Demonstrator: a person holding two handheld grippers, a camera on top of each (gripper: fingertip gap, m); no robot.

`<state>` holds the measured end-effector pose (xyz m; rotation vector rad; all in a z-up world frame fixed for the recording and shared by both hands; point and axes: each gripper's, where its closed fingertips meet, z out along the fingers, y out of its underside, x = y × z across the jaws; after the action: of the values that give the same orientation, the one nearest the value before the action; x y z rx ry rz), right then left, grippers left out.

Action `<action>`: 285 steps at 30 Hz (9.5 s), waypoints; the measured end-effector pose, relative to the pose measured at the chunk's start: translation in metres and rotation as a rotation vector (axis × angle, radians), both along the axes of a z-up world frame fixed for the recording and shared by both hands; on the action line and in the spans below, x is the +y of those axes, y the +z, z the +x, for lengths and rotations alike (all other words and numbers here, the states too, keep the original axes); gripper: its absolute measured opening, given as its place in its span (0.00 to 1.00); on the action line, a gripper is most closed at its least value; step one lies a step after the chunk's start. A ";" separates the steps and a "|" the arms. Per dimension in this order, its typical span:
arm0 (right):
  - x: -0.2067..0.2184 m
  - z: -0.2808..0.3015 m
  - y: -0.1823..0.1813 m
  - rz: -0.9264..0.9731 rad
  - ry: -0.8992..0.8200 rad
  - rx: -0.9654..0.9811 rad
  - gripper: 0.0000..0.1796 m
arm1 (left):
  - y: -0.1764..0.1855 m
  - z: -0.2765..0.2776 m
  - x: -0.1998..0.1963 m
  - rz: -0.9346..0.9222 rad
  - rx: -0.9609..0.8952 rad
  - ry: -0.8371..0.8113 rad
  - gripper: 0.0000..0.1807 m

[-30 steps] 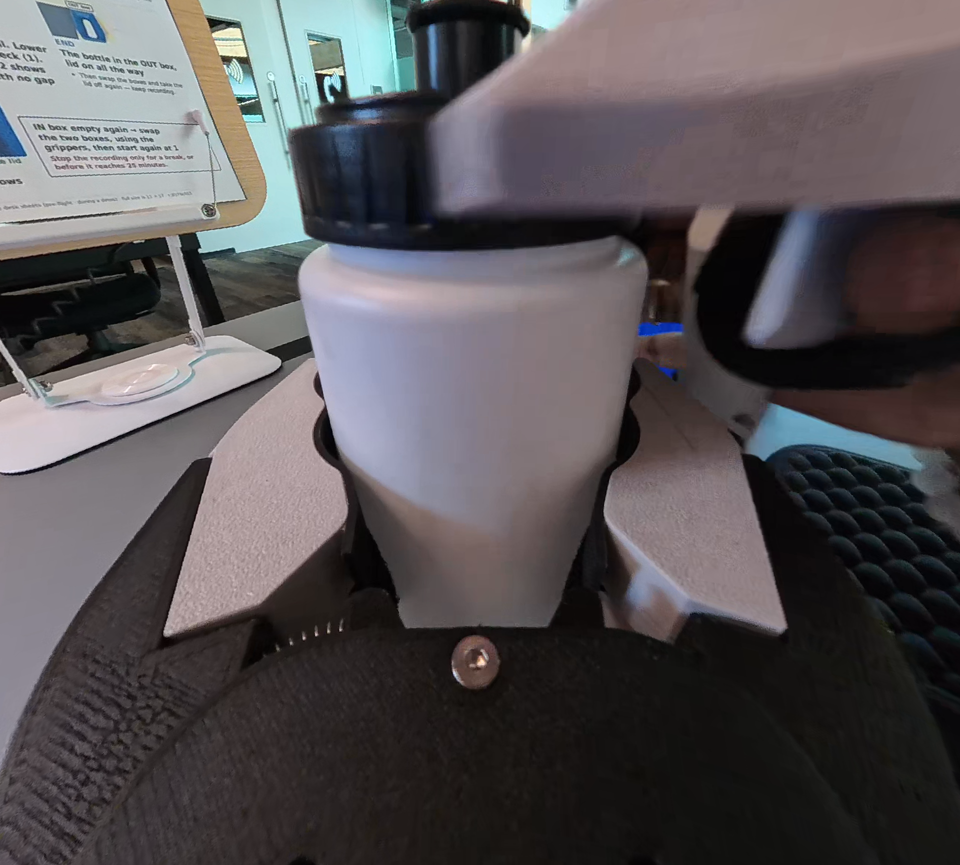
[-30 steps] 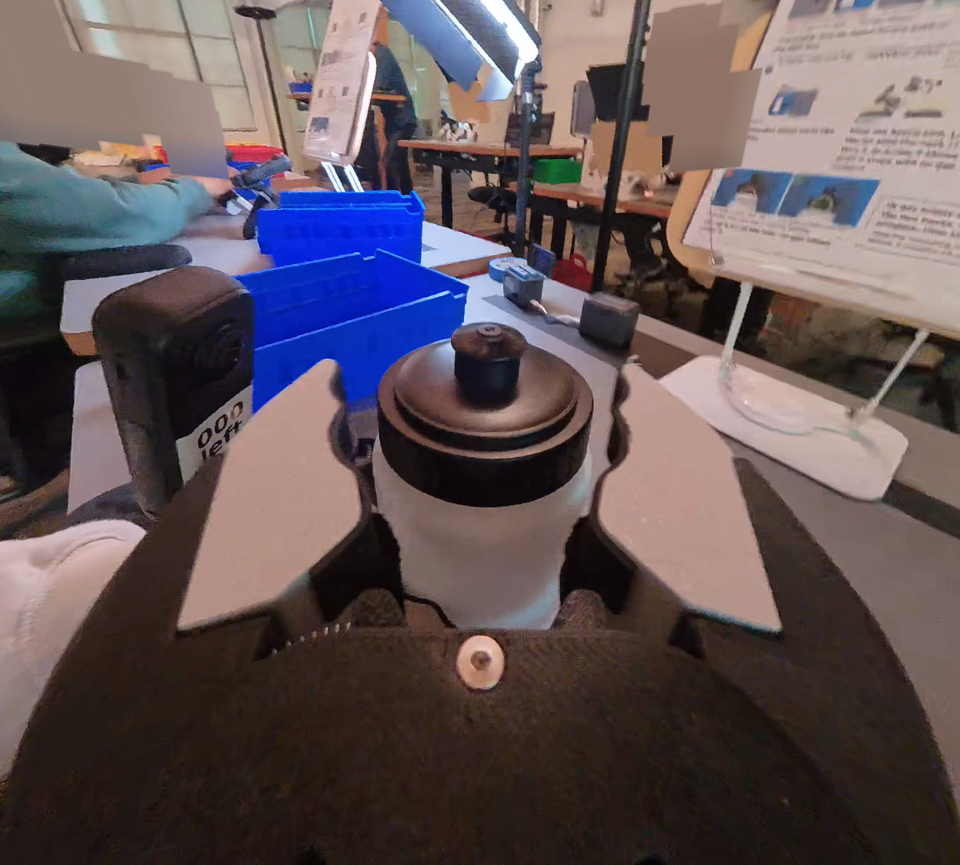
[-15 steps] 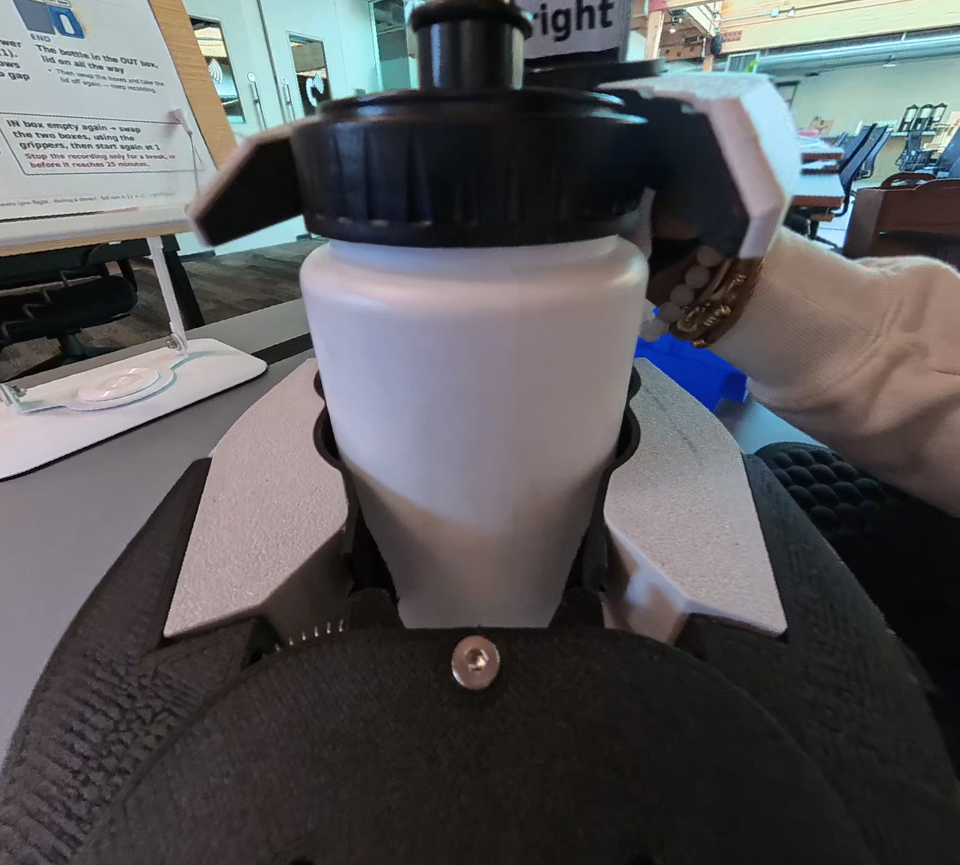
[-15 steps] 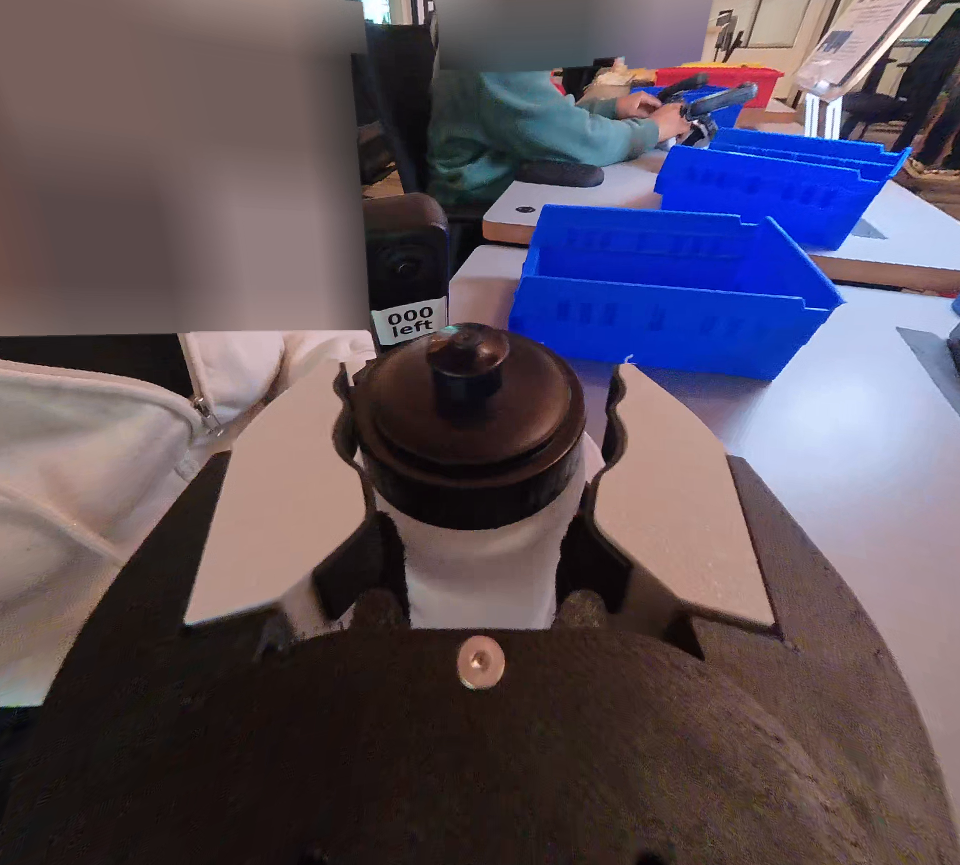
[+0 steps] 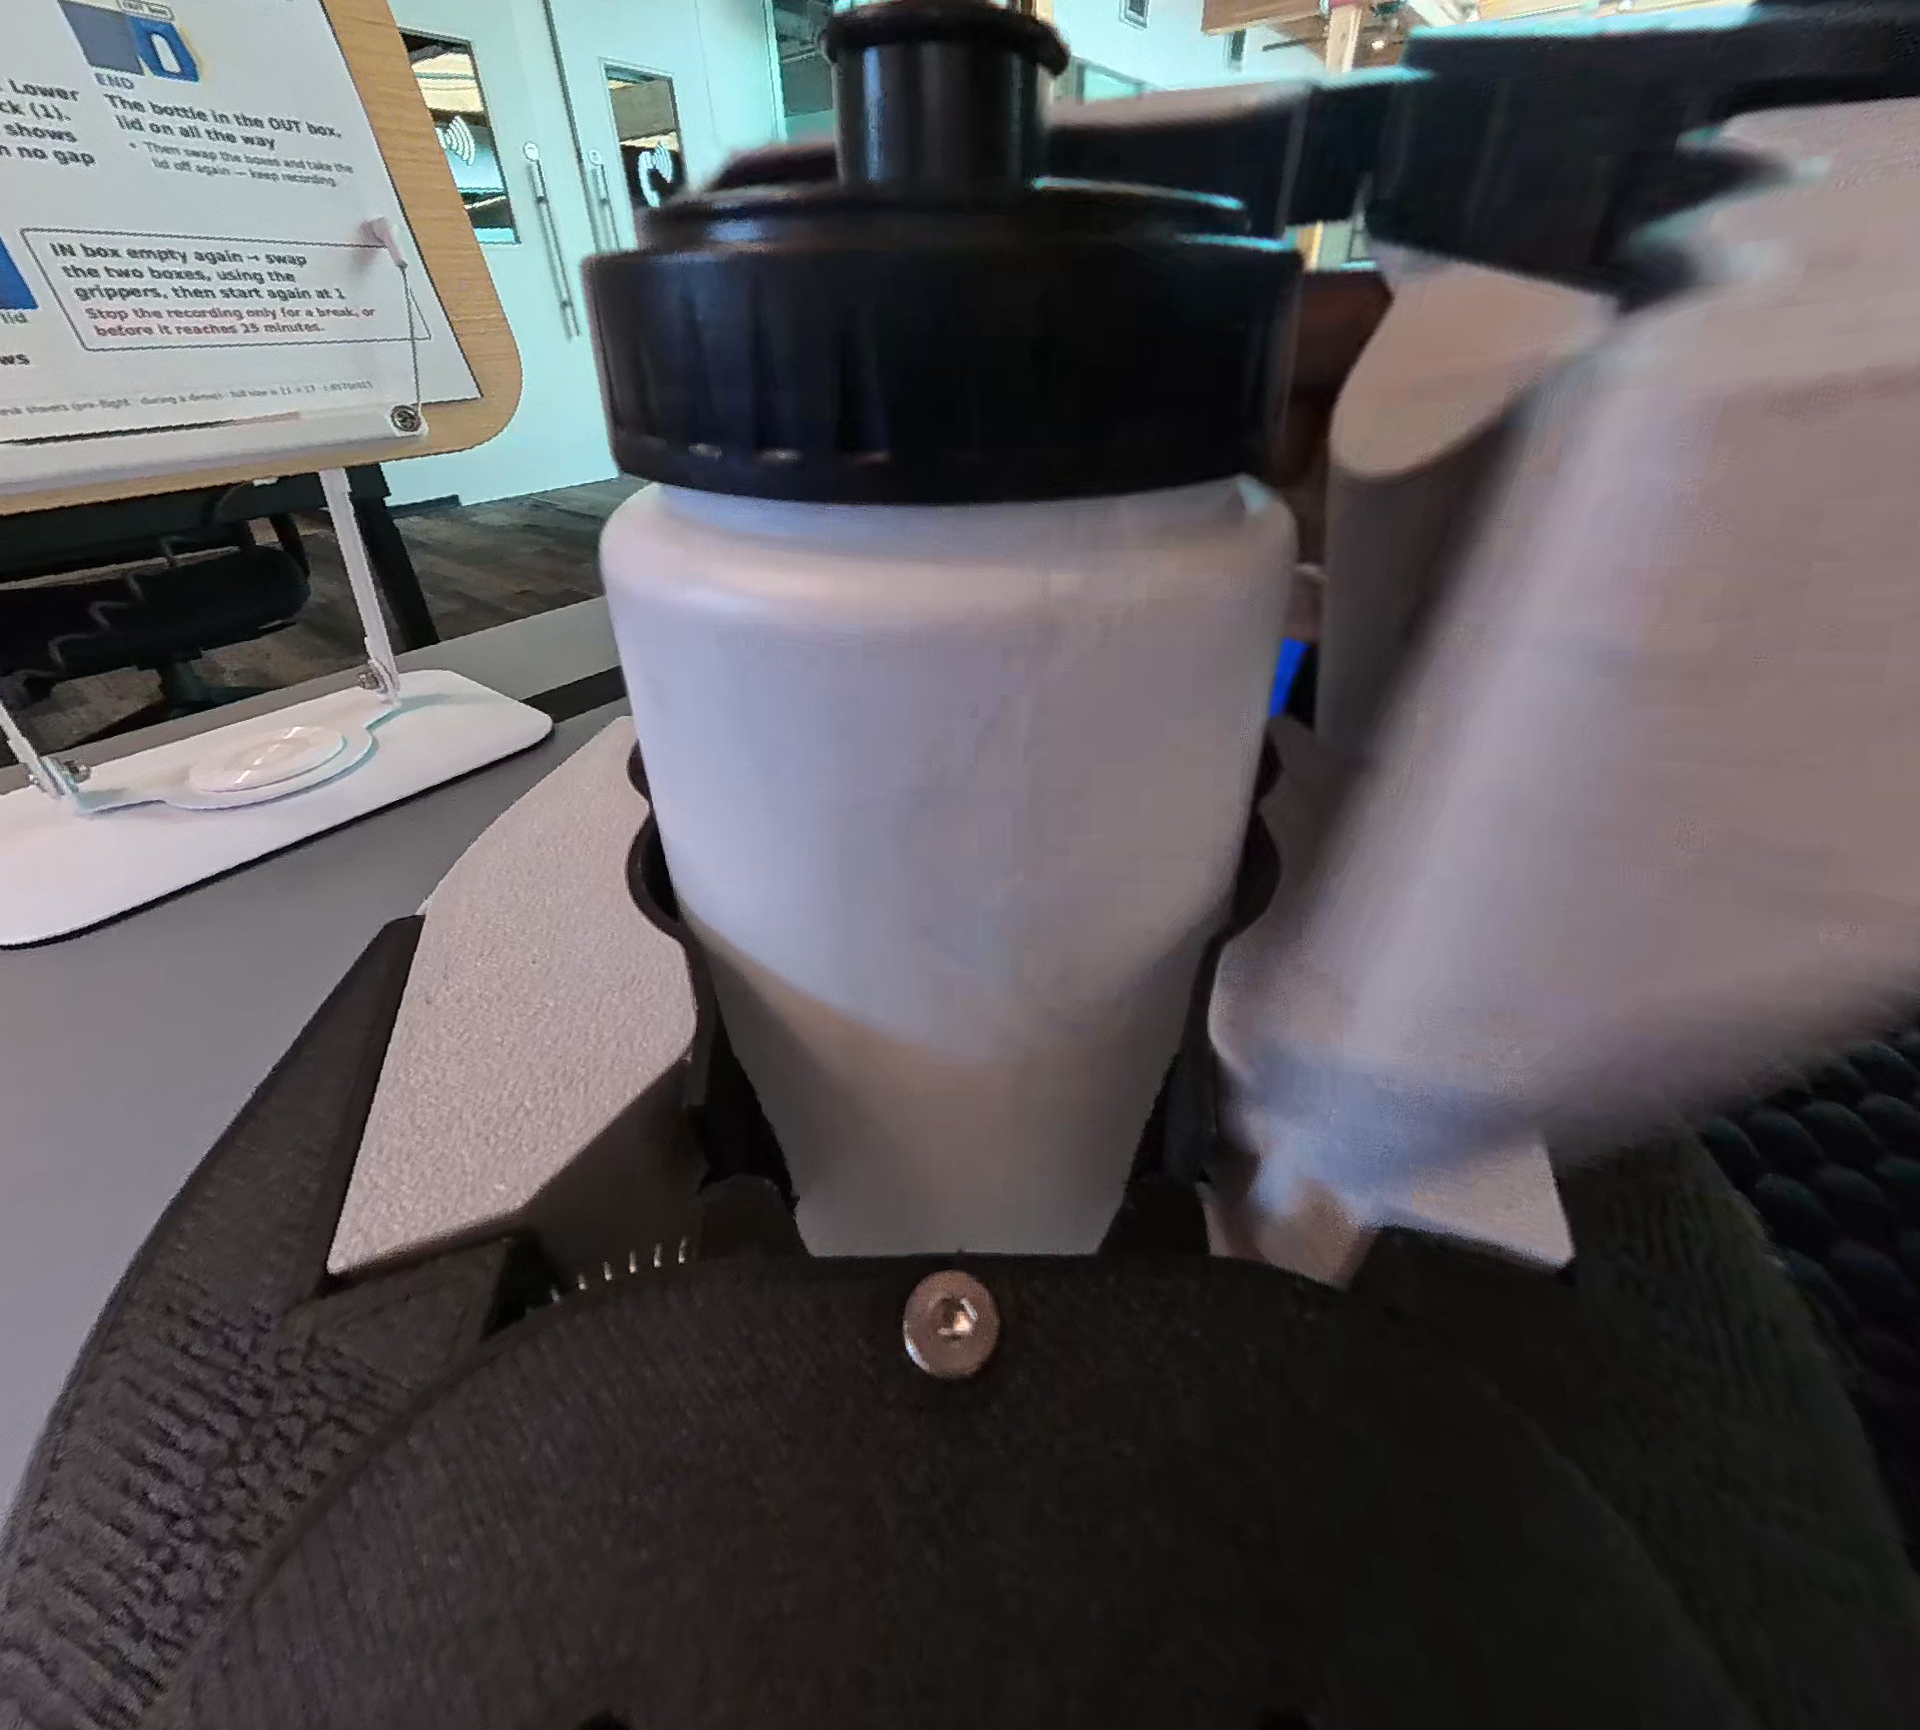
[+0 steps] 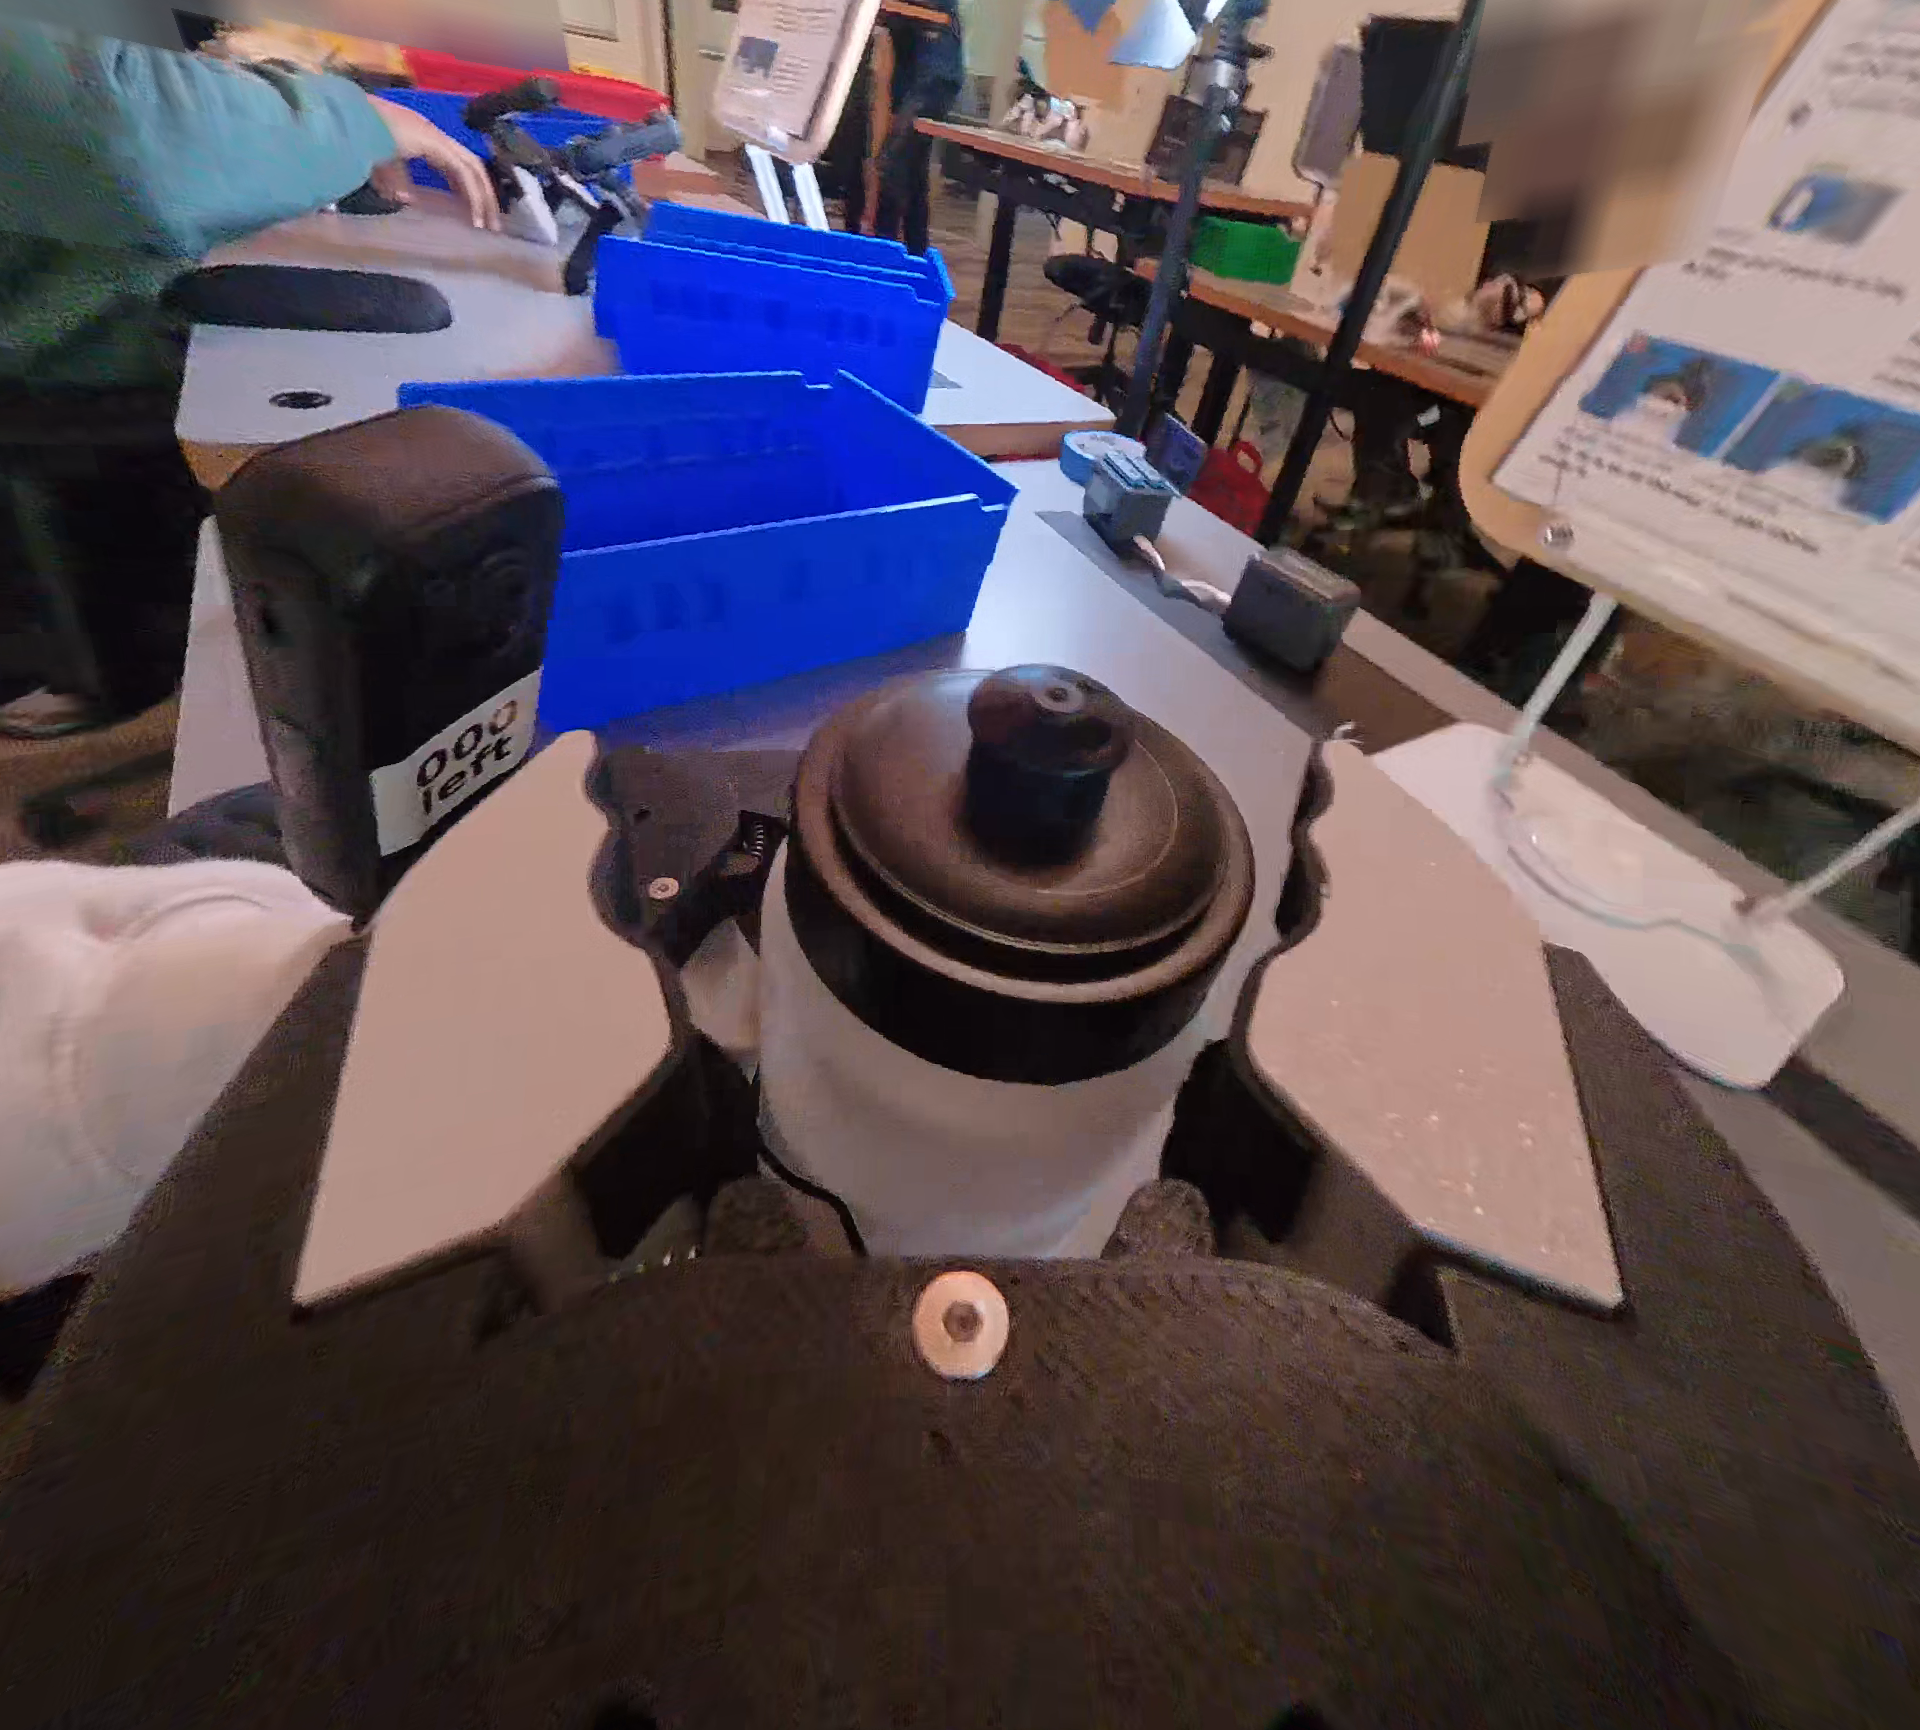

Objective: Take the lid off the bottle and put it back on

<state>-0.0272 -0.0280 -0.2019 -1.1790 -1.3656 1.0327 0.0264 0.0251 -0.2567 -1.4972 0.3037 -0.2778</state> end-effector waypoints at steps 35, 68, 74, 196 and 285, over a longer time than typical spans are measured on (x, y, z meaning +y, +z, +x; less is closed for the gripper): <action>-0.017 0.013 0.011 -0.124 0.441 0.000 0.73 | 0.000 0.003 -0.001 0.006 -0.013 -0.039 0.58; -0.019 0.057 -0.011 -0.109 -0.020 -0.170 0.53 | 0.000 0.001 0.000 -0.006 -0.021 -0.014 0.57; 0.002 0.037 0.039 -0.050 0.199 0.258 0.67 | 0.000 0.003 0.000 0.002 -0.011 -0.028 0.58; -0.004 0.037 -0.004 -0.187 0.186 0.139 0.53 | -0.004 0.029 -0.011 -0.012 0.024 -0.084 0.57; 0.154 0.241 -0.134 0.108 -0.791 -0.728 0.21 | -0.064 -0.255 -0.168 -0.367 0.138 0.851 0.19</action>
<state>0.2140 0.1262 -0.3358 -1.8880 -1.2484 -0.0548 -0.2284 -0.1434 -0.3208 -1.8709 -0.3054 0.4747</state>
